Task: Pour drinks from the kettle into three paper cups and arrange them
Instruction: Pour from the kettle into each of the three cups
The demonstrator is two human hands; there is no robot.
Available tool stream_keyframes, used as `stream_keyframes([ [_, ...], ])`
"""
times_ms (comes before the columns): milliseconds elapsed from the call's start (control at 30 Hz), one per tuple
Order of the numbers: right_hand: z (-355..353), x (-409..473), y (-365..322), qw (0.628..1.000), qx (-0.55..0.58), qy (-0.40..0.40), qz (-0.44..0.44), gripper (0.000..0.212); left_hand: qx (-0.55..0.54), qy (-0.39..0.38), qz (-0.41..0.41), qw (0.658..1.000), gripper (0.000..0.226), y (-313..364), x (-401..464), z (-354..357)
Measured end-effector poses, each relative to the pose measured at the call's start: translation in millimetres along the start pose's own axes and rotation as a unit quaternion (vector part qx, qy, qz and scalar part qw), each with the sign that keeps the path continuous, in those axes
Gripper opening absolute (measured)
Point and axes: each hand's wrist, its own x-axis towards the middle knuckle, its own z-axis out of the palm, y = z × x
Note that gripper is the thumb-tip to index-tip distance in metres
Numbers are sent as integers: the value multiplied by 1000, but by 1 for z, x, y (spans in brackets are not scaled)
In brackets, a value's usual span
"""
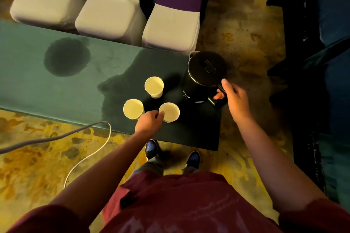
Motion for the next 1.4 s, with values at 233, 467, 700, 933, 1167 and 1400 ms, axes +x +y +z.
stream_keyframes([
  [233,-1,8,-18,995,80,-56,15,44,-12,48,-4,999,45,-1,3,6],
  [467,-39,-18,-25,992,67,-104,-24,53,-4,61,13,998,45,-1,-2,8],
  [700,-51,-50,-26,986,-83,-141,-6,58,-28,34,23,999,42,-10,6,8],
  [933,-43,-82,-32,979,-123,-164,0,54,-25,17,37,999,40,-17,8,7],
  [1167,-35,-92,-42,975,-157,-155,0,50,-18,27,64,997,42,-19,10,6],
  [1400,-29,-95,-47,966,-211,-149,-9,43,-34,19,65,997,39,-17,11,6],
])
